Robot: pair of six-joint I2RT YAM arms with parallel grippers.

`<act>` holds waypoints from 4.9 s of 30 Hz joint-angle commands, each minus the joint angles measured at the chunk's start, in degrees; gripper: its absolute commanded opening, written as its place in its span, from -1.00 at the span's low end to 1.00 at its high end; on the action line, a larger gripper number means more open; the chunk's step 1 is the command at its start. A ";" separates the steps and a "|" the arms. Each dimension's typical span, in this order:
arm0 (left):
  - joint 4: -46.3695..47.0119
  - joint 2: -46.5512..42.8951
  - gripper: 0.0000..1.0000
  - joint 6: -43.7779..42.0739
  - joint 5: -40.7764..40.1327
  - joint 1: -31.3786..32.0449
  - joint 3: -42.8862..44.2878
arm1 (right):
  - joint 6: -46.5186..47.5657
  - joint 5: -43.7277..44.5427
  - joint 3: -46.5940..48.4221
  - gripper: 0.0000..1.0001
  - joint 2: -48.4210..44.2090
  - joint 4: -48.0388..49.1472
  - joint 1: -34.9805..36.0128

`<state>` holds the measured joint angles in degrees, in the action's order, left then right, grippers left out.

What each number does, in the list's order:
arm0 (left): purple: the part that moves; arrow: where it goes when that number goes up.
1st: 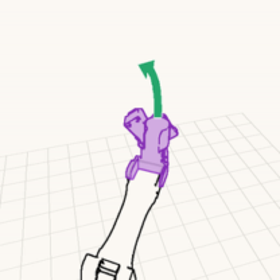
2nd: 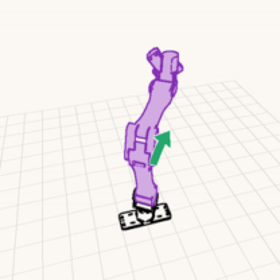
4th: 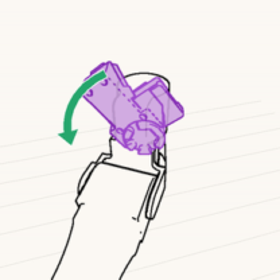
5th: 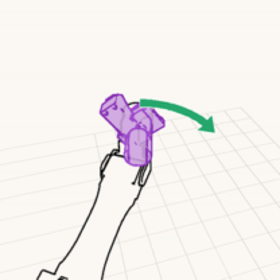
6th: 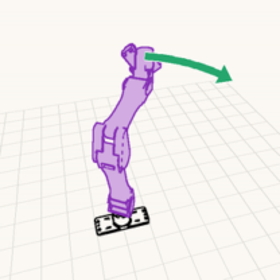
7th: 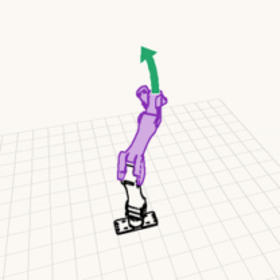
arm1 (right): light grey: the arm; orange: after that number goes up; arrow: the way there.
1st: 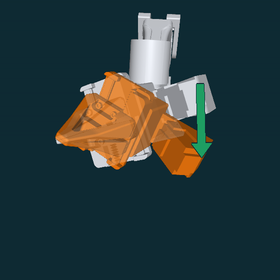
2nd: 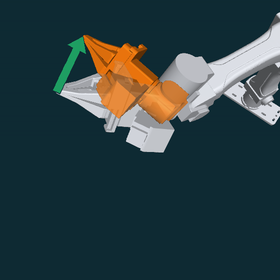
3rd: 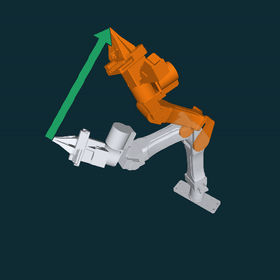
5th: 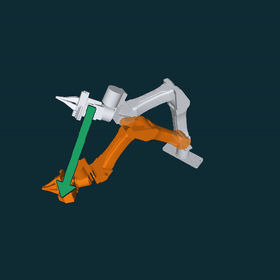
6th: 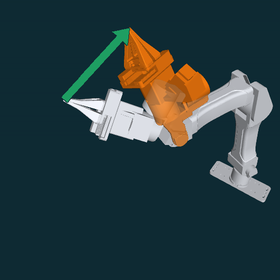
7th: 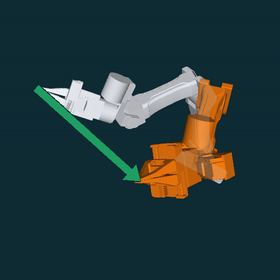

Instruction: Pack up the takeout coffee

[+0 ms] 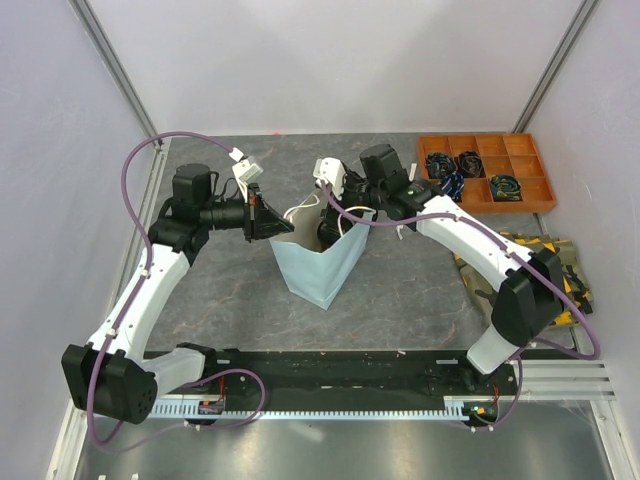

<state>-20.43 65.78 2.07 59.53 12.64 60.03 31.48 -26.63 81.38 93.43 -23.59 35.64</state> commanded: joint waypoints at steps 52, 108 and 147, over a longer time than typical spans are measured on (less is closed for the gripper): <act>1.09 -1.88 -0.42 -3.47 -6.00 4.67 2.55 | -16.98 2.73 -0.35 0.96 -13.36 25.88 -2.41; 4.07 -4.16 0.73 -7.78 -11.36 4.58 3.43 | -32.36 34.10 12.30 0.77 -0.98 -9.07 -18.49; 2.06 -6.28 0.67 -8.83 -12.42 4.67 0.88 | -38.43 38.06 26.46 -0.25 39.99 4.08 -22.19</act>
<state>-18.37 60.58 -3.95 47.81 17.12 60.55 -5.45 11.68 105.27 131.57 -20.91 13.85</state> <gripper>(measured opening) 0.838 0.374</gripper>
